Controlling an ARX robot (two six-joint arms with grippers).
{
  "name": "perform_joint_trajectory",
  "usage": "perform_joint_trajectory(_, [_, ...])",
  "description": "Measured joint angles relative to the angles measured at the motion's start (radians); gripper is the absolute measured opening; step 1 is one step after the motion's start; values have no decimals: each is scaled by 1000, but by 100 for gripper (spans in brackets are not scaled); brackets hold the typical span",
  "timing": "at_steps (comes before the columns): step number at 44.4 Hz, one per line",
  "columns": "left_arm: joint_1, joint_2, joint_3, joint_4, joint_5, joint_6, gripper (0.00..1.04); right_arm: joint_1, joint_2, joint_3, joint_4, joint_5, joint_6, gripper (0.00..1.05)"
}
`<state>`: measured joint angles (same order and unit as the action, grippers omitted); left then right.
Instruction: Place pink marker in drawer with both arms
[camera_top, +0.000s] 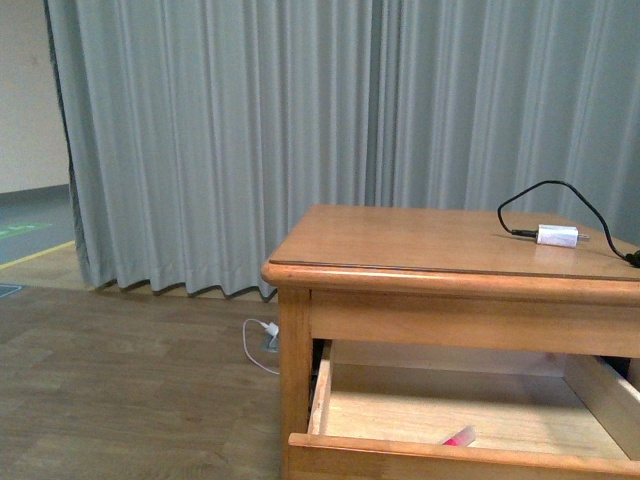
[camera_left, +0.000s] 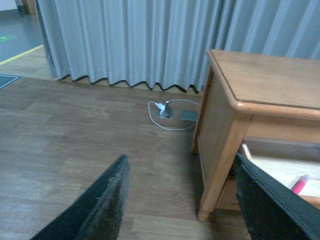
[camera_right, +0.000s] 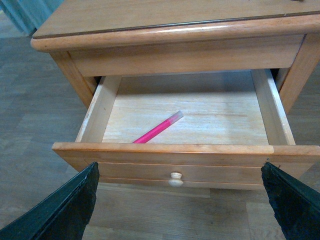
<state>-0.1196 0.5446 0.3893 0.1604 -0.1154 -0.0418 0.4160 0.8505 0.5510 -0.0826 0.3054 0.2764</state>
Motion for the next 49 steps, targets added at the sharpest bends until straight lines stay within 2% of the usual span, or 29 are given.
perform_joint_trajectory(3, [14, -32, -56, 17, 12, 16, 49, 0, 0, 0, 0, 0, 0, 96])
perform_joint_trajectory(6, [72, -61, -100, 26, 101, 23, 36, 0, 0, 0, 0, 0, 0, 96])
perform_joint_trajectory(9, [105, -82, -132, 34, 111, 28, 26, 0, 0, 0, 0, 0, 0, 96])
perform_joint_trajectory(15, [117, -134, -190, 46, 116, 31, 4, 0, 0, 0, 0, 0, 0, 96])
perform_joint_trajectory(49, [117, -339, -342, -1, 115, 34, 4, 2, 0, 0, 0, 3, 0, 96])
